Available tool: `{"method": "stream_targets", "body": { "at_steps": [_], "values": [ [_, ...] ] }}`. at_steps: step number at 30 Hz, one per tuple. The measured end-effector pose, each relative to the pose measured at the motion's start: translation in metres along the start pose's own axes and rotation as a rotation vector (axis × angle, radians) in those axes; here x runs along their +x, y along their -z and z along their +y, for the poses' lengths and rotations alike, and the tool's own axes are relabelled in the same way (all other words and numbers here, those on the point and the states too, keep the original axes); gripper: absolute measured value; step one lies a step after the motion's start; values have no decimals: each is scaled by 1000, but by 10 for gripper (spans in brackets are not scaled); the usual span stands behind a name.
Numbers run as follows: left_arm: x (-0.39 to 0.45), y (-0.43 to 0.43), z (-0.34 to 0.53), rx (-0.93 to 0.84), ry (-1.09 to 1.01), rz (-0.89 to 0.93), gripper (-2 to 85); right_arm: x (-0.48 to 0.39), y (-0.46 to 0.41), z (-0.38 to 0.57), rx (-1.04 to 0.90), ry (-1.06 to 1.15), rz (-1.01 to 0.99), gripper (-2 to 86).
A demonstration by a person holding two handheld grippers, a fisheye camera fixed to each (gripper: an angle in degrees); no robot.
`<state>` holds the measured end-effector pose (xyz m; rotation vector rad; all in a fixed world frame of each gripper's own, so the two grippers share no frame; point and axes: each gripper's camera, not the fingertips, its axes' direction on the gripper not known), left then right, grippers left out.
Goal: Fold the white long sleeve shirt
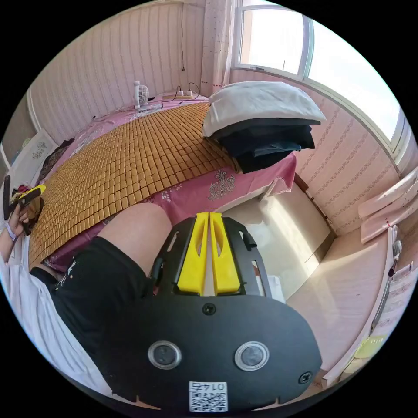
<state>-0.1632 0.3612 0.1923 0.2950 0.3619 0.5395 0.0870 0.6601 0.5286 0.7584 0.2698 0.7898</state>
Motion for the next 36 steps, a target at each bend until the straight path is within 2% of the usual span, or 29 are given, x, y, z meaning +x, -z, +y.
{"method": "stream_targets", "body": {
  "at_steps": [2, 8, 13, 15, 18, 22, 29, 36],
  "values": [
    [-40, 54, 50, 101, 187, -77, -10, -25, -1, -2, 4, 49, -101, -9],
    [-99, 148, 167, 310, 491, -322, -9, -161, -6, -61, 118, 463, -359, -9],
    [-137, 190, 259, 354, 682, -332, -5, -327, -6, -85, 87, 820, -677, -9],
    [-143, 197, 285, 353, 698, -319, 2, -383, -1, -77, 90, 946, -729, -9],
    [-150, 198, 320, 327, 709, -362, 32, -473, 7, -55, 103, 1165, -784, -9],
    [-182, 195, 363, 325, 842, -398, 48, -589, -4, -25, 40, 1413, -826, -7],
    [-286, 209, 393, 379, 981, -512, 26, -765, -45, 19, -66, 1664, -755, -5],
    [-388, 212, 400, 426, 1172, -615, 94, -970, -80, 74, -157, 1843, -705, 42]
  ]
}}
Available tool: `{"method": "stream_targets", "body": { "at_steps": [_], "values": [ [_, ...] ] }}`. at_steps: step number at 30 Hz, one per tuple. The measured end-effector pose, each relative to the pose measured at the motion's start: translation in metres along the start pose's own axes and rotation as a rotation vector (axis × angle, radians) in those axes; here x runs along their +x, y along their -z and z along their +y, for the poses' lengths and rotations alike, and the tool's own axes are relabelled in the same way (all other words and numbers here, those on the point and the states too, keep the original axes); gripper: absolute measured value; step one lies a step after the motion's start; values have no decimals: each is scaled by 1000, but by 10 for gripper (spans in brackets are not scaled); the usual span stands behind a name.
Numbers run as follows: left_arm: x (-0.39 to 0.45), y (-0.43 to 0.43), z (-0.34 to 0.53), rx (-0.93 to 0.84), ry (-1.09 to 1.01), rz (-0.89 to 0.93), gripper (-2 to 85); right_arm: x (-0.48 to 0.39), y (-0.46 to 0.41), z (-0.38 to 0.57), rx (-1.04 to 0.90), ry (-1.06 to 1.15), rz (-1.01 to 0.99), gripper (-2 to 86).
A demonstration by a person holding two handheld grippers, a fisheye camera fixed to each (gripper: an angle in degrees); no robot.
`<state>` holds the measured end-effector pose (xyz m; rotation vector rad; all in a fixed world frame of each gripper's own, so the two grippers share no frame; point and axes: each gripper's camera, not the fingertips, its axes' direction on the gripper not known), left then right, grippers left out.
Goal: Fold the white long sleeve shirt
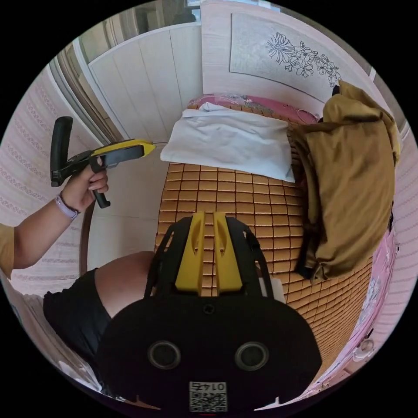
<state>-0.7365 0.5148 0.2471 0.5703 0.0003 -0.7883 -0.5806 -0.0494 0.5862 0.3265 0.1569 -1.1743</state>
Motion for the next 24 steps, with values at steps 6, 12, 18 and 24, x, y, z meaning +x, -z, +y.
{"method": "stream_targets", "body": {
  "at_steps": [6, 12, 18, 24],
  "values": [
    [-3, -52, -27, -164, 0, -18, 85, 23, -56, -110, -97, 8, -50, 89],
    [39, -61, -29, -251, -201, 25, 25, 29, -73, -136, -167, 47, 48, 22],
    [141, -47, -6, -426, -527, 241, 8, 40, -47, -68, -258, -14, 118, -5],
    [288, -32, 55, -495, -765, 483, 5, 65, 17, 92, -299, -239, 148, -9]
  ]
}}
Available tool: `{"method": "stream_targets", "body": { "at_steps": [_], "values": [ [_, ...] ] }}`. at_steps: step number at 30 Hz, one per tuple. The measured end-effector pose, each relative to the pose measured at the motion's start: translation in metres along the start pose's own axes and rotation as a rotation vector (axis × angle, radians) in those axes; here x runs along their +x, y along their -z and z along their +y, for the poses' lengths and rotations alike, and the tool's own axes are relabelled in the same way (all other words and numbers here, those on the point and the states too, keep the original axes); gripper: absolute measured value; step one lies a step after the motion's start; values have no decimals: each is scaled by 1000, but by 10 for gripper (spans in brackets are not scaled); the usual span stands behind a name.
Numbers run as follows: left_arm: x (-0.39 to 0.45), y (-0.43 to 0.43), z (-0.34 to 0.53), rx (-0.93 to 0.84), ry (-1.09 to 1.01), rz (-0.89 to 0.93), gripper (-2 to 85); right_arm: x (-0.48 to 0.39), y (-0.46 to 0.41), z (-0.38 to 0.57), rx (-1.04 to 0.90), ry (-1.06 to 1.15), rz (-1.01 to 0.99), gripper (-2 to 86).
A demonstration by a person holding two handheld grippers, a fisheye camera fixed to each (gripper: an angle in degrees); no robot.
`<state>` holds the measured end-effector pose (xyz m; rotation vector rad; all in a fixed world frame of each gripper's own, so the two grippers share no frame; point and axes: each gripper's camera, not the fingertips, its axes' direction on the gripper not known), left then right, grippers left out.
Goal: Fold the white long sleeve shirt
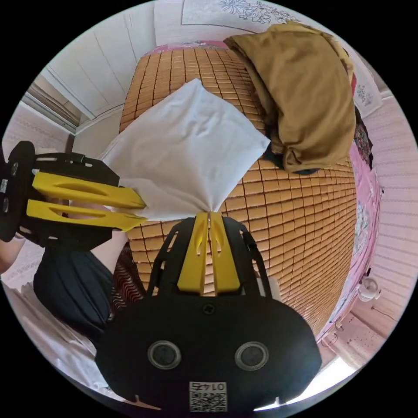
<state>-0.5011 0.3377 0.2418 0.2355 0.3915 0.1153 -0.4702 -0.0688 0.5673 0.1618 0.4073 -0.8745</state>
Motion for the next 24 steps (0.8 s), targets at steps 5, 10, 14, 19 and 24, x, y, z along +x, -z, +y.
{"method": "stream_targets", "body": {
  "at_steps": [5, 10, 14, 19, 24],
  "values": [
    [126, -64, -12, -99, -135, 327, -7, 54, 7, 155, -67, -359, 73, -9],
    [180, -70, 13, -185, -301, 346, -9, 71, 23, 310, -66, -636, 81, 2],
    [167, -71, 17, -172, -155, 294, -9, 54, 38, 369, 77, -696, 10, 41],
    [154, -72, 6, -130, -33, 149, 2, 33, 35, 390, 243, -686, -205, 66],
    [167, -82, -15, -69, -84, 6, 64, 27, 38, 366, 334, -642, -269, 84]
  ]
}}
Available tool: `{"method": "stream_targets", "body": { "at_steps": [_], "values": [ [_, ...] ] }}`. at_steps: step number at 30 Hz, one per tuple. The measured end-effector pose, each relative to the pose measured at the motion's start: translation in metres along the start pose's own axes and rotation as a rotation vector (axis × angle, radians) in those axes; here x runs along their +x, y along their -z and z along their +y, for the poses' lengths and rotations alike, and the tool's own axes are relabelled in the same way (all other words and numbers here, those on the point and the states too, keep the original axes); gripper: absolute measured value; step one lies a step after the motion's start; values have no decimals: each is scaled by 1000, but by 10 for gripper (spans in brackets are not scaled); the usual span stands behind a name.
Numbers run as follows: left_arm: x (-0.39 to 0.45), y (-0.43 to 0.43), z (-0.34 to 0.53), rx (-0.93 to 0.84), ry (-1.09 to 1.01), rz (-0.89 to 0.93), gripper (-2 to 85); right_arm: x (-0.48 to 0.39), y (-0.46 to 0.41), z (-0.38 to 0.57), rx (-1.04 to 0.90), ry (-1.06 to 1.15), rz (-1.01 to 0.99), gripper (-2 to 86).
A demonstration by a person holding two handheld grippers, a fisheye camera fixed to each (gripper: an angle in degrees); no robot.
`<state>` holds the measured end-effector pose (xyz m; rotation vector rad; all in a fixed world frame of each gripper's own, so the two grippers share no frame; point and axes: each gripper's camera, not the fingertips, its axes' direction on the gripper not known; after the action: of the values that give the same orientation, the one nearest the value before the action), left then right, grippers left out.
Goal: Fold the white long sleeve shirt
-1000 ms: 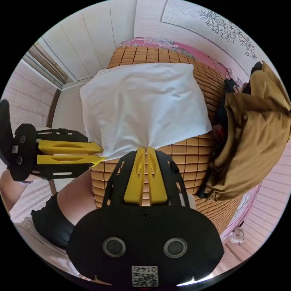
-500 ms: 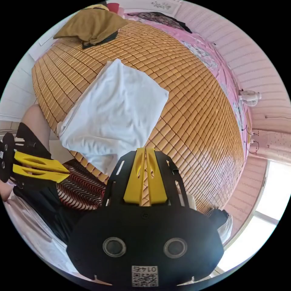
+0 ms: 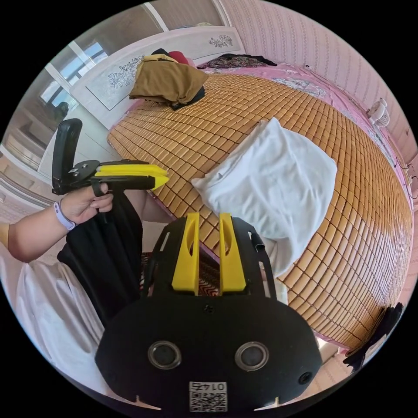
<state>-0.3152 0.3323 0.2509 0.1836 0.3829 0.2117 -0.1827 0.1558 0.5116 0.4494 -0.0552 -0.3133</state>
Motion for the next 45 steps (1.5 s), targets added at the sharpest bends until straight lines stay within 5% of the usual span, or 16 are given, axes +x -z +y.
{"method": "stream_targets", "body": {
  "at_steps": [8, 14, 19, 25, 30, 35, 41, 45],
  "values": [
    [61, -63, -30, -219, -219, -56, 87, 30, -2, -13, -96, -94, 80, 32],
    [75, -64, -33, -198, -163, -61, 57, 87, 93, 50, 88, -211, 25, 17],
    [84, -40, -29, -144, -210, -24, 67, 161, 132, 129, 97, -457, 190, 44],
    [106, -23, -24, -141, -344, -35, 105, 190, 150, 158, 156, -580, 57, 93],
    [122, -28, -26, -179, -386, -87, 109, 195, 136, 149, 20, -579, 43, 89],
    [157, -44, -23, -230, -540, -250, 96, 180, 140, 155, -40, -509, 244, 6],
    [183, -34, -19, -262, -611, -274, 10, 176, 160, 183, -34, -511, 195, -2],
    [174, 5, -17, -229, -504, -128, -2, 169, 195, 217, 76, -537, 160, 0]
  ]
}}
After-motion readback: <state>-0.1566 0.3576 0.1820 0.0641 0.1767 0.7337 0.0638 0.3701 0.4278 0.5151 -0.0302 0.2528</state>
